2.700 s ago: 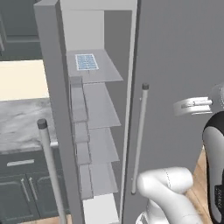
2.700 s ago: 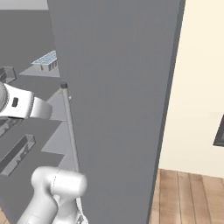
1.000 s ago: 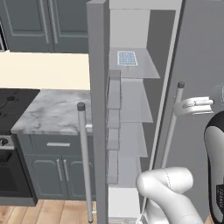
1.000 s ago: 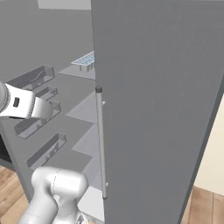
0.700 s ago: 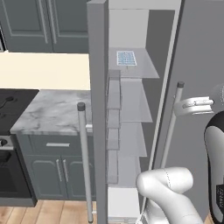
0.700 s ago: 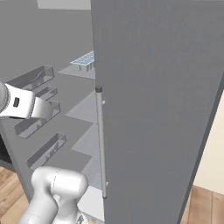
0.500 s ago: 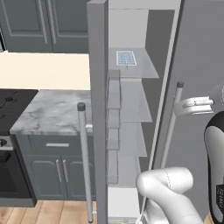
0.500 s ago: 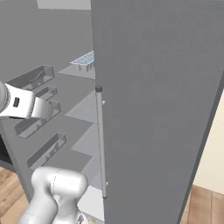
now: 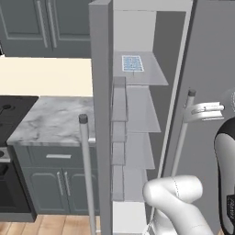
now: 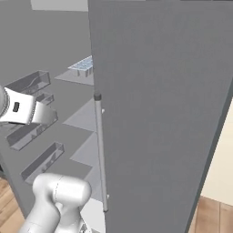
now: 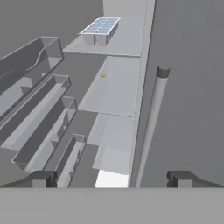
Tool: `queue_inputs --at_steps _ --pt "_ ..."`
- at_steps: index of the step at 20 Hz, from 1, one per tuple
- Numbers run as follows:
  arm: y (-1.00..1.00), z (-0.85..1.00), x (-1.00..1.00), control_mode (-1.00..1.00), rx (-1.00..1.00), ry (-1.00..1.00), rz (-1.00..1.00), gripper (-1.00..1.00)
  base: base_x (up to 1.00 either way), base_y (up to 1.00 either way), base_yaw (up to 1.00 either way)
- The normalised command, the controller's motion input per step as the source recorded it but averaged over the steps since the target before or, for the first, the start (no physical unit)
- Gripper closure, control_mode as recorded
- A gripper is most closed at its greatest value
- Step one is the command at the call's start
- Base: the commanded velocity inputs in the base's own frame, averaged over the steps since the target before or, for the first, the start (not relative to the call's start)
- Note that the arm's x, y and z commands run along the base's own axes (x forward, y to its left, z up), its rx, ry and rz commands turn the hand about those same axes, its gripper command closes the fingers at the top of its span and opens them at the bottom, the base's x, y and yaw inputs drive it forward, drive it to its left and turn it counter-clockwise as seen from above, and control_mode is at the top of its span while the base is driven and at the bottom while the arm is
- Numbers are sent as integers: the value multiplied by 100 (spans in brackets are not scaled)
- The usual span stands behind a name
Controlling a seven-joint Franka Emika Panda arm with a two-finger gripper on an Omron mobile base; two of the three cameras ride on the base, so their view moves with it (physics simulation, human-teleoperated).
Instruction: Open the freezer door, pick up the ice cube tray from the freezer, and place it on the dining counter.
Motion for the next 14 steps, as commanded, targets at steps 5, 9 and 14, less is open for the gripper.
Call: queue_inputs --at_steps 5,9,14 --pt "0 0 0 100 0 0 0 -100 54 0 0" --pt "0 0 0 100 0 0 0 -100 11 0 0" --pt "0 0 0 -100 0 0 0 -100 0 0 0"
